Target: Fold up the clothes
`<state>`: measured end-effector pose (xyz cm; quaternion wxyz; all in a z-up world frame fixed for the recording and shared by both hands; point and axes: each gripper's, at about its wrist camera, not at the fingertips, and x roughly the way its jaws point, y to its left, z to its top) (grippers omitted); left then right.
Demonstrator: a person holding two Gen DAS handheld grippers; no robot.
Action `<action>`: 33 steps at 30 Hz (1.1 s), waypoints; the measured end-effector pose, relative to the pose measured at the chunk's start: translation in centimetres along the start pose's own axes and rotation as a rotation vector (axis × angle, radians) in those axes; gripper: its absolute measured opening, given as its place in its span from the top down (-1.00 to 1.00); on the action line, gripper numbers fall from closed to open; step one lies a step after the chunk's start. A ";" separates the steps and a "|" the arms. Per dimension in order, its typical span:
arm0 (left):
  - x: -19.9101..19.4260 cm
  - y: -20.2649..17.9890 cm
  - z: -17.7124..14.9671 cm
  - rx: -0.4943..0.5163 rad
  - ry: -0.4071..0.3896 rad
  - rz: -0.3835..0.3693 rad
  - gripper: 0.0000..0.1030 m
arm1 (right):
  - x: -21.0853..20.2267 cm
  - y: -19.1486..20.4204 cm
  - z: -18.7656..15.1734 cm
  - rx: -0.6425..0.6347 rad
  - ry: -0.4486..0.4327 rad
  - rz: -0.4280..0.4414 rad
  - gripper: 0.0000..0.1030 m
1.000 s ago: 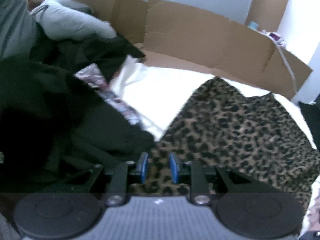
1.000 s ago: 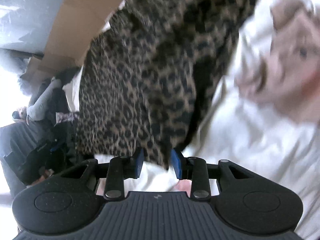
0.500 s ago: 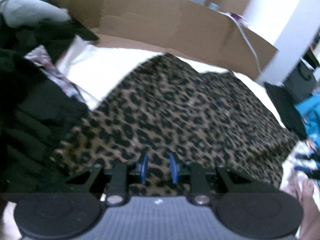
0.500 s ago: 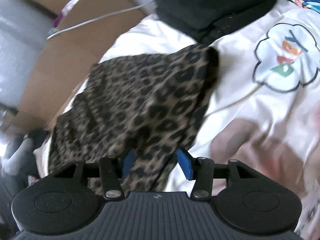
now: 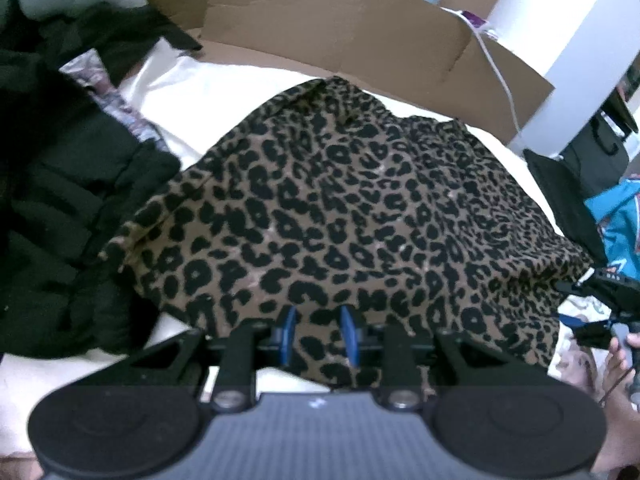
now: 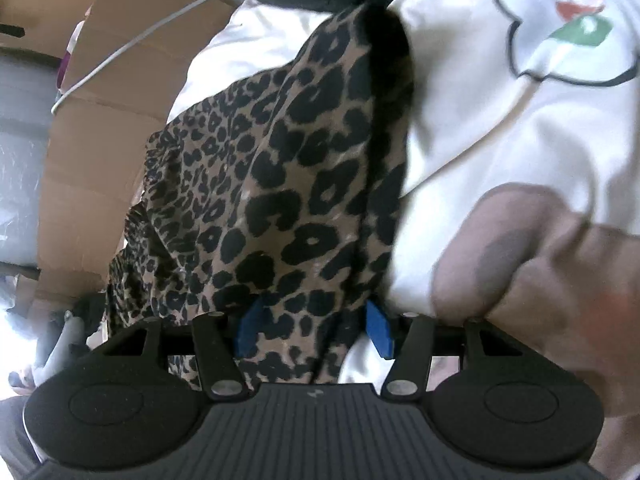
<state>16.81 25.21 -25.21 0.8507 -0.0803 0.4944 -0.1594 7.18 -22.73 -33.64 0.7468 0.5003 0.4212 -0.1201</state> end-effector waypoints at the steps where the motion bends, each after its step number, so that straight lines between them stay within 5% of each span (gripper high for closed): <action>1: 0.0 0.2 0.0 -0.006 -0.001 0.003 0.47 | 0.2 0.1 0.0 -0.003 -0.001 -0.004 0.04; 3: -0.1 0.6 -0.1 -0.018 -0.003 0.009 0.47 | 0.3 0.1 0.0 0.011 0.003 -0.021 0.82; 4: -0.2 0.8 -0.1 -0.024 -0.004 0.012 0.47 | 0.2 0.0 0.0 0.015 0.003 -0.025 1.00; 11: -0.5 2.3 -0.3 -0.066 -0.010 0.032 0.47 | -2.5 -1.0 -1.1 0.032 -0.033 -0.029 1.00; 18: -0.9 3.6 -0.5 -0.095 -0.017 0.052 0.47 | -4.9 -1.7 -1.6 0.114 -0.044 -0.043 0.81; 23: -1.1 4.4 -0.7 -0.129 -0.020 0.065 0.47 | -5.9 -0.4 -2.6 0.147 -0.034 0.065 -0.02; 33: -2.3 5.2 -0.4 -0.122 -0.054 0.108 0.14 | -3.5 0.1 -4.4 0.187 0.028 0.078 -0.02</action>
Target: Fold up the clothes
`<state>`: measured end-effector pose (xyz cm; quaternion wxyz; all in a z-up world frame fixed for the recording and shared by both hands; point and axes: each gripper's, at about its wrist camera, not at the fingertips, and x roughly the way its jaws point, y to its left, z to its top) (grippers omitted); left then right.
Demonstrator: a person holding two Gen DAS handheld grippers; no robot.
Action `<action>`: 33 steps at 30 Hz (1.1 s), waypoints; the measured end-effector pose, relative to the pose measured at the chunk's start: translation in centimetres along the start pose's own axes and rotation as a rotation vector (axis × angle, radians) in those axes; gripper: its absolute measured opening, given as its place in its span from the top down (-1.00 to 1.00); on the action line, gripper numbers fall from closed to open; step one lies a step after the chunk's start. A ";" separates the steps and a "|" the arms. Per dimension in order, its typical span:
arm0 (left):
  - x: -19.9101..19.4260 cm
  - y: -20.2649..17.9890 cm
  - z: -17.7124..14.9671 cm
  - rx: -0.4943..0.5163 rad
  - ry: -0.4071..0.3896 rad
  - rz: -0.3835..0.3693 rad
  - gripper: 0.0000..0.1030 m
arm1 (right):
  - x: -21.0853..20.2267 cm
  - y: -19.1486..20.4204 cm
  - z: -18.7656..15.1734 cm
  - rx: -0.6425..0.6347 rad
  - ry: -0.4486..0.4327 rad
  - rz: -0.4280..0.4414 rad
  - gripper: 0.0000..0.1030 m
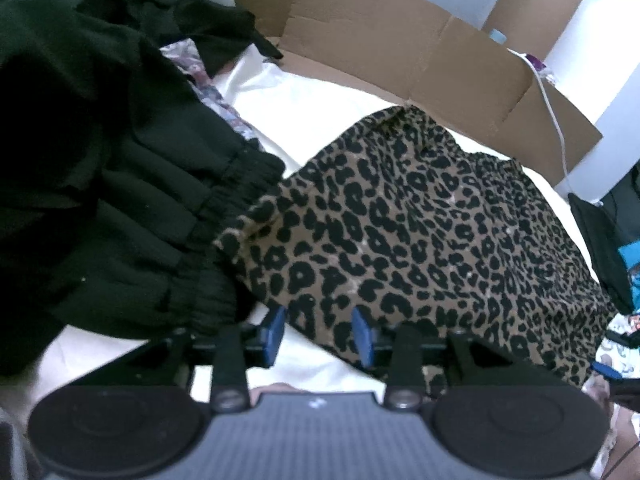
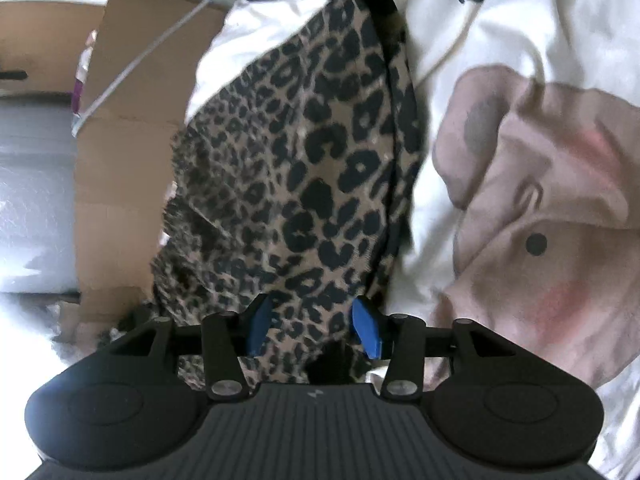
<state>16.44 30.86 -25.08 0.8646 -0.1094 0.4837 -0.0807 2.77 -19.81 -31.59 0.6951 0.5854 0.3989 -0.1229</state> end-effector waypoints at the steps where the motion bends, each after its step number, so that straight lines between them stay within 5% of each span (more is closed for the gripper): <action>1: 0.0 0.2 0.1 -0.001 0.000 0.010 0.10 | 0.1 -0.3 -0.2 0.008 0.003 -0.005 -0.02; 9: -0.5 1.5 0.7 -0.012 -0.029 0.061 0.03 | 1.5 -1.6 -0.1 0.070 -0.012 0.010 0.10; 11: -0.6 1.8 0.9 -0.013 -0.037 0.070 0.03 | 1.5 -1.9 0.2 0.103 -0.019 0.001 0.88; 12: -0.7 1.9 1.0 -0.013 -0.041 0.075 0.03 | 1.4 -2.0 0.1 0.103 -0.021 -0.010 1.00; 26: 0.1 3.8 2.4 0.003 -0.092 0.110 0.03 | -0.3 -1.5 -1.2 0.006 -0.047 -0.097 0.96; 29: 0.9 3.6 2.6 0.024 -0.088 0.094 0.03 | -0.5 -0.7 -1.4 -0.021 -0.030 -0.095 0.55; 33: 2.0 3.2 3.0 0.049 -0.080 0.073 0.07 | -1.4 0.4 -2.0 -0.072 -0.050 -0.108 0.42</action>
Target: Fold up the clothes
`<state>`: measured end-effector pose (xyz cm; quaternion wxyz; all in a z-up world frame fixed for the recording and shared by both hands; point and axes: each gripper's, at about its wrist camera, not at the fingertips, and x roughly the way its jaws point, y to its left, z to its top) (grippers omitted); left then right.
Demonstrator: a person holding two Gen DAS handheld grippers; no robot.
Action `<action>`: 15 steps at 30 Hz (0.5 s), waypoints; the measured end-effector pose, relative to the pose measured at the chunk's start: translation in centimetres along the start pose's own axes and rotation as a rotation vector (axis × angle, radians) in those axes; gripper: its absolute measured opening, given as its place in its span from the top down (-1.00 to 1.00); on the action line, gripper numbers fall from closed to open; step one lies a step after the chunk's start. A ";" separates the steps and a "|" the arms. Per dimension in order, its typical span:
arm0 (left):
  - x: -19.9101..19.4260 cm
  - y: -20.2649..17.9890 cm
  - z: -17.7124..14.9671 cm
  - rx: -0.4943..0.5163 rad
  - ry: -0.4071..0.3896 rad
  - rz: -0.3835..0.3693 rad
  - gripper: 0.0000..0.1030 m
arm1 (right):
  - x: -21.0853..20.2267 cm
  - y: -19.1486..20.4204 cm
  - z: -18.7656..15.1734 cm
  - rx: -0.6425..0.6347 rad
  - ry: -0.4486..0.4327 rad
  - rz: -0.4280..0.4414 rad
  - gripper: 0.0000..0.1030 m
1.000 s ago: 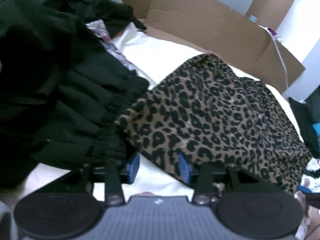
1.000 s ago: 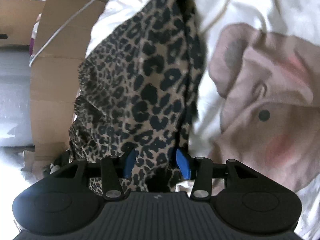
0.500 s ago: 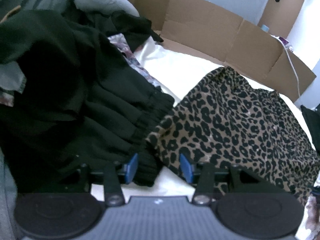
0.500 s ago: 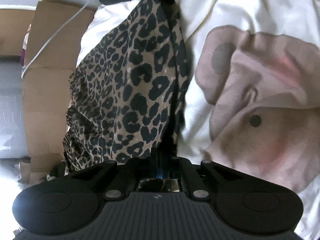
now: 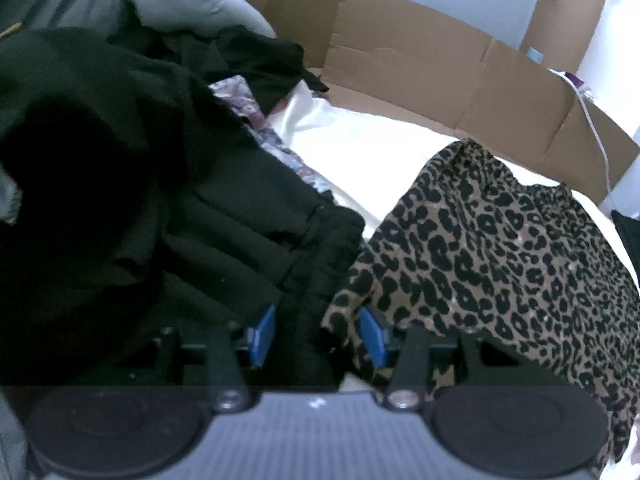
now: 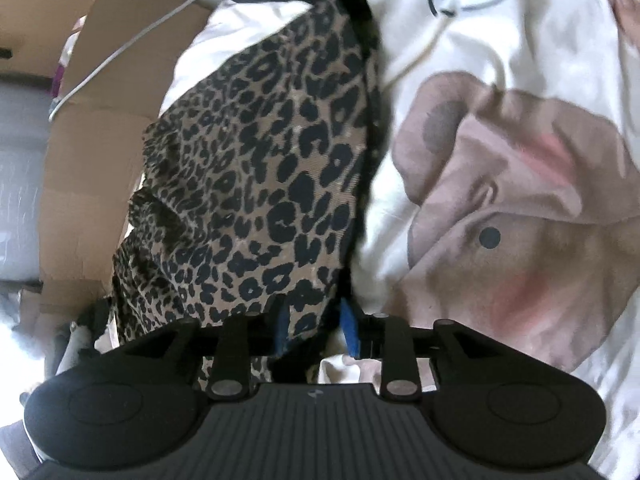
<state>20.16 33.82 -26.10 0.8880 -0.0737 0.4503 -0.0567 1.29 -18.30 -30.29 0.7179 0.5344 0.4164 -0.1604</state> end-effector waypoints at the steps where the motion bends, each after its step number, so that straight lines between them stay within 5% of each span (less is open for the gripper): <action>1: 0.3 -0.1 0.1 0.006 0.002 -0.006 0.10 | -0.3 0.2 -0.1 -0.001 -0.005 0.001 0.42; 15: 1.8 1.5 -0.7 -0.065 0.021 -0.087 0.46 | 1.7 3.8 -3.4 -0.081 0.039 0.112 0.42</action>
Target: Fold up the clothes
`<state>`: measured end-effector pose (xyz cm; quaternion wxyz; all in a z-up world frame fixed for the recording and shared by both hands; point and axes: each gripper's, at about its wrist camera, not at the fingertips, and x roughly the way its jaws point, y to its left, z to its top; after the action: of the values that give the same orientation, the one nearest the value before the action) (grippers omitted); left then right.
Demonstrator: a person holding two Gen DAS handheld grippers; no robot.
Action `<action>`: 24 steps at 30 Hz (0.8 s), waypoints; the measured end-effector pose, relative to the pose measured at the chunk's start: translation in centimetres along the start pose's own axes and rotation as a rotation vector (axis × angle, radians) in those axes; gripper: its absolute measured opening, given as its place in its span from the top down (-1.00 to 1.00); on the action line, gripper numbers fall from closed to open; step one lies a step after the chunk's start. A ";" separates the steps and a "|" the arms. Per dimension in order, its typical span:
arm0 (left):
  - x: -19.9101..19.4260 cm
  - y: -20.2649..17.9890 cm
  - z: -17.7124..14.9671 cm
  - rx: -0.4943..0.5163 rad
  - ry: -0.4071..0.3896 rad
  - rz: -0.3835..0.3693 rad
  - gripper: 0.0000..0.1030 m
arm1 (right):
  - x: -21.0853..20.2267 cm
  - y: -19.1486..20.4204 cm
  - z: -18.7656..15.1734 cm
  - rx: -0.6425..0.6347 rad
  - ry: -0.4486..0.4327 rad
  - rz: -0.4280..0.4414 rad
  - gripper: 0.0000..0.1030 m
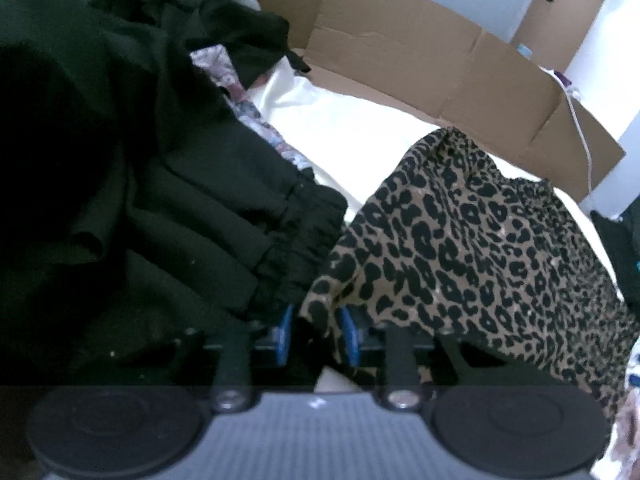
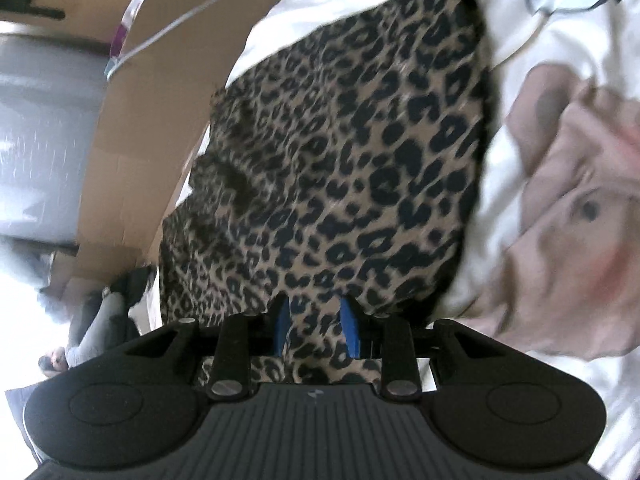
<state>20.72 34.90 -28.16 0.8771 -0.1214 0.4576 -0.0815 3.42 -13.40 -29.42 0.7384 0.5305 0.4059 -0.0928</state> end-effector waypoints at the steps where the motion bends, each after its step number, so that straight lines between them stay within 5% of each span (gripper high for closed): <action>1: -0.2 0.1 -0.1 -0.005 -0.007 -0.015 0.46 | 0.4 -0.1 -0.2 -0.003 0.003 -0.004 0.42; 20: 0.6 3.3 -0.8 -0.134 -0.074 -0.184 0.40 | 0.9 -2.3 -2.1 0.003 0.035 -0.118 0.45; 24: 0.7 3.9 -0.4 -0.144 -0.056 -0.225 0.72 | 0.3 -2.0 -2.4 0.011 0.018 -0.106 0.40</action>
<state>20.88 38.43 -30.06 0.8639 -0.2368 0.4209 -0.1428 1.29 -12.14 -31.33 0.7259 0.5132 0.4394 -0.1295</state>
